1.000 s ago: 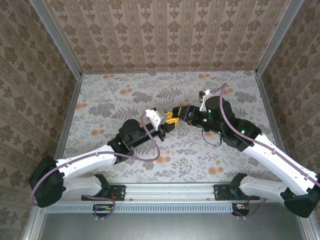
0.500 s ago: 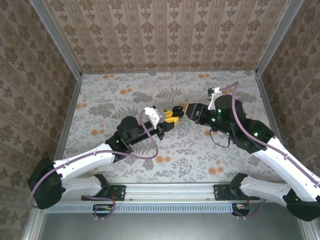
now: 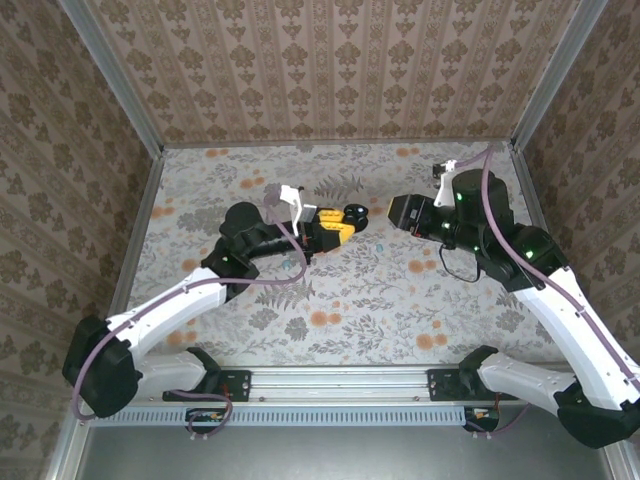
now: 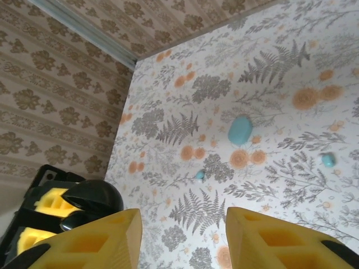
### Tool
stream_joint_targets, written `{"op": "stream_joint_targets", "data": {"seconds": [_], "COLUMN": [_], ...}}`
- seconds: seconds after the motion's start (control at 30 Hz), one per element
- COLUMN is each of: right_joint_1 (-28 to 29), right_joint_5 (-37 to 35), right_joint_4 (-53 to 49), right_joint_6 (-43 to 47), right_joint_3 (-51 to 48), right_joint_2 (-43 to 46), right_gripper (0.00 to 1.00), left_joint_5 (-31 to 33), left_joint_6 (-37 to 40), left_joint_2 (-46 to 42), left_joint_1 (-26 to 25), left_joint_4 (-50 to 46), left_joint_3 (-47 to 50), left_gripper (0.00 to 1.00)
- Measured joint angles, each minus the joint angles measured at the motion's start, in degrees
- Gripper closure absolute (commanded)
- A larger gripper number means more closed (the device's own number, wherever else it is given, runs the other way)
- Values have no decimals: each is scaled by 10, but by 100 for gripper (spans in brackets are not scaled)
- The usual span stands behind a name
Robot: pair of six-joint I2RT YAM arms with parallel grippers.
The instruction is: Insert wireless bluetooth earbuds into charging case
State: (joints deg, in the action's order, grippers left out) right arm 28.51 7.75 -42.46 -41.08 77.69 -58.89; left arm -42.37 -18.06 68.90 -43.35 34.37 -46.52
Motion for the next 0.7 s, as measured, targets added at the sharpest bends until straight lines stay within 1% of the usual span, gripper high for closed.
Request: {"op": "stream_joint_targets", "data": {"seconds": [0.17, 0.33, 0.43, 0.7], "right_joint_1": [-55, -66, -73, -86], "right_joint_5": [101, 185, 212, 242], "right_joint_4": [10, 50, 71, 107], "right_joint_6": [-6, -18, -27, -41], "right_joint_3": [-19, -37, -44, -57], "right_joint_2": [-9, -37, -46, -53], "right_gripper": [56, 54, 54, 54], "left_joint_5": [-46, -76, -89, -104], "left_joint_6": [-35, -59, -70, -81], "left_joint_2": [18, 37, 45, 62], "left_joint_1": [1, 1, 7, 16], "left_joint_4": [19, 35, 36, 41], "left_joint_3": [-12, -38, -46, -59], "left_gripper": [100, 100, 100, 100]}}
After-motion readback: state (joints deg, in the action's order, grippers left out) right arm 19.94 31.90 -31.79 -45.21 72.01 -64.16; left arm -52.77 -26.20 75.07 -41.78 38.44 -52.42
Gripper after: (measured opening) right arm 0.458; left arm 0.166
